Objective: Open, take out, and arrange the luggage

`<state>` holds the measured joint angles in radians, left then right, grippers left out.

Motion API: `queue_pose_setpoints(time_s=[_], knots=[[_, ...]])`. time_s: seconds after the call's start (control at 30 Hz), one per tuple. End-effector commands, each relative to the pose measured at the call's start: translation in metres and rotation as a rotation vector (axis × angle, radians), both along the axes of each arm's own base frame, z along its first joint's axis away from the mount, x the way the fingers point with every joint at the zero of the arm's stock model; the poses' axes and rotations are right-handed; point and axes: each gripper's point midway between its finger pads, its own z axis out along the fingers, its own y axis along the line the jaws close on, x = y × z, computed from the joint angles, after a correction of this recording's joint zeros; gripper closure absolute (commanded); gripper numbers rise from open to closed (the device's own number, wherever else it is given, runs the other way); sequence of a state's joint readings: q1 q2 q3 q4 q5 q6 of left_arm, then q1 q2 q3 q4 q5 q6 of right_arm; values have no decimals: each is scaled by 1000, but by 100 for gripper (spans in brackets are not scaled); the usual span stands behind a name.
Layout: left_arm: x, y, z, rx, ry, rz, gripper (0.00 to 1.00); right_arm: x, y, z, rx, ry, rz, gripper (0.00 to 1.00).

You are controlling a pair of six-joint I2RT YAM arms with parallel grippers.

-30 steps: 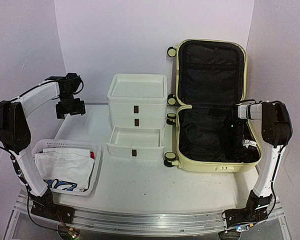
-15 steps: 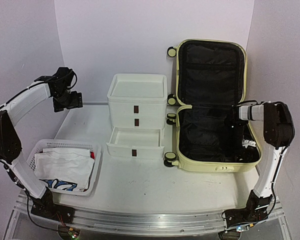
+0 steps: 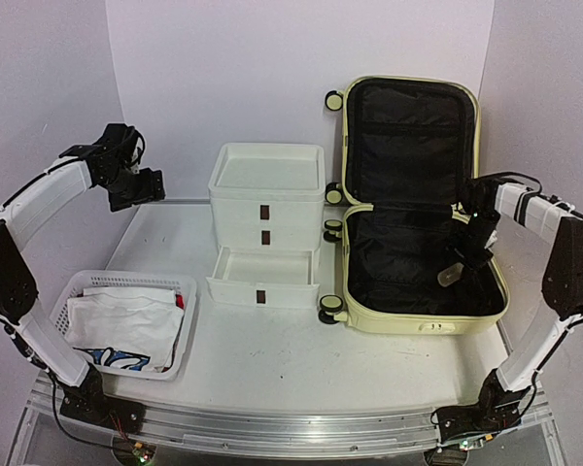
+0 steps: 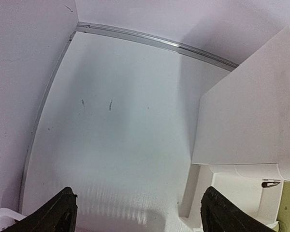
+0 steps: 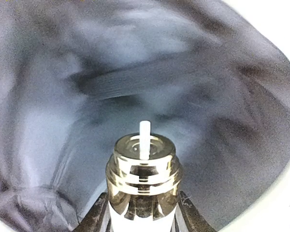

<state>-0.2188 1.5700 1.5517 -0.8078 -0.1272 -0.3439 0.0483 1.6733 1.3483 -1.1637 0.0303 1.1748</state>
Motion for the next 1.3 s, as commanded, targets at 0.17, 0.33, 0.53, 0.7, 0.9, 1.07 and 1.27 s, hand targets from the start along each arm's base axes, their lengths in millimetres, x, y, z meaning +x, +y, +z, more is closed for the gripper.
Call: queue_pose_setpoints(time_s=[0.17,0.33,0.53,0.7,0.9,1.07,1.27], knots=[[-16,-37,20,-235,-167,-149,16,88,71,75,-99,-671,1118,79],[-18,-66,45,-376,-275,-284,15,82,138,123,-168,-828,1490,79],[-6,-90,65,-452,-289,-394,15,46,246,152,-216,-985,1942,80],[-16,-108,94,-588,-279,-467,15,24,321,164,-247,-1093,2208,79],[-19,-108,131,-553,-357,-513,14,26,391,144,-296,-1066,2383,80],[-28,-102,128,-483,-388,-525,14,27,433,109,-344,-994,2489,81],[-43,-87,131,-367,-435,-521,14,50,457,64,-505,-851,2504,81]])
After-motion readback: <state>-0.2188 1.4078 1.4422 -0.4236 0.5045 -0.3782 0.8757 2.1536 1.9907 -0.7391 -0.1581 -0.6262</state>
